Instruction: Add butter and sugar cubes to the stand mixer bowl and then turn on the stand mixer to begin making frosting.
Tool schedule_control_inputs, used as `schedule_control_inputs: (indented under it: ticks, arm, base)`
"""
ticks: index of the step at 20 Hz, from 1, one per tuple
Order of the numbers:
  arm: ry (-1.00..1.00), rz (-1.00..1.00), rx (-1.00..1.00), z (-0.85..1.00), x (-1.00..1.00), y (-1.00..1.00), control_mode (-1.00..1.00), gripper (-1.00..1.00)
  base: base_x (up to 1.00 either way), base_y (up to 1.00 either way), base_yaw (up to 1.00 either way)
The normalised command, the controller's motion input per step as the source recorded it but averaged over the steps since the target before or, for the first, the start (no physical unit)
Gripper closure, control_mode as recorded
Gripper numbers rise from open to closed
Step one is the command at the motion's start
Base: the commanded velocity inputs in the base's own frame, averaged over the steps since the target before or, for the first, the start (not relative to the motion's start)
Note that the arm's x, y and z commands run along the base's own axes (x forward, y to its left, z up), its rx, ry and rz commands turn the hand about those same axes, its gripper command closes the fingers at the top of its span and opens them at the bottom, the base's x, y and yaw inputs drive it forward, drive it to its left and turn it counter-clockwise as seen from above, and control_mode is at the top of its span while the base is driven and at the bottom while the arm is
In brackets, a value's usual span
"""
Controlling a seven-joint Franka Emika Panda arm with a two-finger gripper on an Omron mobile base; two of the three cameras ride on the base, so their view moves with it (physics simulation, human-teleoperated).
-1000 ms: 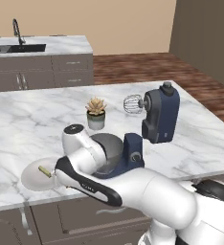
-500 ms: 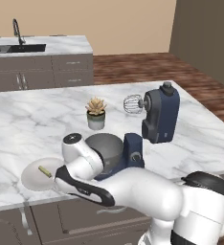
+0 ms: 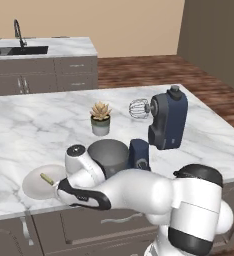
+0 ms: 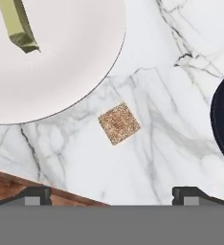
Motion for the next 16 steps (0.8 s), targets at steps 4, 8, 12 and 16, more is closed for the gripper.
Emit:
schedule_control_inputs:
  ticks: [4,8,12,16]
  arm:
    - [-0.05,0.03,0.05,-0.24,0.43,0.00,-1.00,-1.00]
    - [-0.05,0.00,0.01,-0.03,0.32,0.00,-1.00,-1.00]
    - [-0.05,0.00,0.00,0.00,0.22,0.00,-1.00,-1.00]
    - [-0.01,0.00,0.00,0.00,0.11,0.00,-1.00,-1.00]
  base:
    - [0.00,0.00,0.00]
    - [0.00,0.00,0.00]
    - [0.00,0.00,0.00]
    - [0.00,0.00,0.00]
